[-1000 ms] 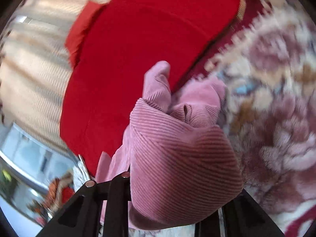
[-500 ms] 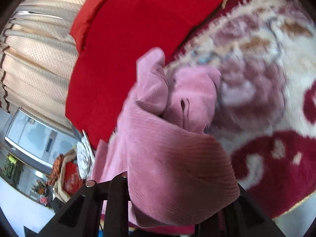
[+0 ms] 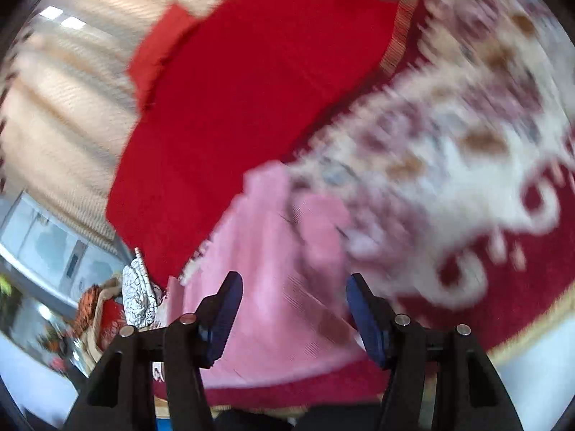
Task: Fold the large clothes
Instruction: 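Smooth the folded jacket flat with both tools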
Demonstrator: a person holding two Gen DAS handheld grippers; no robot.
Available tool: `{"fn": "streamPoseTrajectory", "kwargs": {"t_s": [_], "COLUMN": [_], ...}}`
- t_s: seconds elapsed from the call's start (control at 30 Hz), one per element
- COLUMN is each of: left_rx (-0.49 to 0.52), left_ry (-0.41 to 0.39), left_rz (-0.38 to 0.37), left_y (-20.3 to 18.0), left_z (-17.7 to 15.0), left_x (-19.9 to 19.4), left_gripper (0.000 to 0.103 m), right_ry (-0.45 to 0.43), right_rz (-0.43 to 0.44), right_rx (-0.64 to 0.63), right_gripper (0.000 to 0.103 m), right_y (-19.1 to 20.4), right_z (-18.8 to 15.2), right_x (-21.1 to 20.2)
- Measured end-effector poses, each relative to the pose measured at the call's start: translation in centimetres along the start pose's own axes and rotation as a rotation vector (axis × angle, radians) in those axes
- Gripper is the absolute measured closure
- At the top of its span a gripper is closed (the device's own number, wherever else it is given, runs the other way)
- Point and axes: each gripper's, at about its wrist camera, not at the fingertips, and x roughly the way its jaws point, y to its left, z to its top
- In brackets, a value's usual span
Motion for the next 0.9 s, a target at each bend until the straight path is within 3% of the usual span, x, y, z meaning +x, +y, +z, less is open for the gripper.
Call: {"fn": "streamPoseTrajectory", "kwargs": {"t_s": [0.1,0.2,0.3,0.37,0.4,0.47,0.63,0.9], "left_rx": [0.080,0.128,0.186,0.208,0.205,0.175,0.246,0.305], "left_ry": [0.005,0.069,0.142,0.188,0.174,0.139,0.094,-0.028], "left_rz": [0.054,0.118,0.188,0.212,0.213,0.215,0.268,0.309], "left_y": [-2.3,-3.8,-4.5,-4.1,-3.9,-3.1,-4.1,-5.0], "left_z": [0.5,0.0,-1.4,-2.8,-3.4,-4.0,-4.2,-4.8], "left_x": [3.2,7.0,10.3,12.8,13.0,13.0,11.9,8.2], "left_gripper": [0.031,0.030,0.030,0.022,0.018,0.013,0.013,0.013], "right_ry": [0.023,0.060,0.097,0.162,0.183,0.211,0.193,0.121], "right_rz": [-0.009,-0.051,-0.114,-0.166,-0.189,-0.202,-0.205,-0.185], "right_rx": [-0.131,-0.191,-0.211,-0.195,-0.195,-0.220,-0.263,-0.363], "right_gripper": [0.042,0.051,0.052,0.054,0.059,0.060,0.060,0.060], "right_y": [4.2,6.2,6.1,4.6,4.1,3.1,3.9,4.9], "right_z": [1.3,1.8,1.8,1.2,0.9,0.1,-0.1,-2.8], "right_x": [3.3,7.3,11.4,14.1,15.2,16.8,15.6,8.9]}}
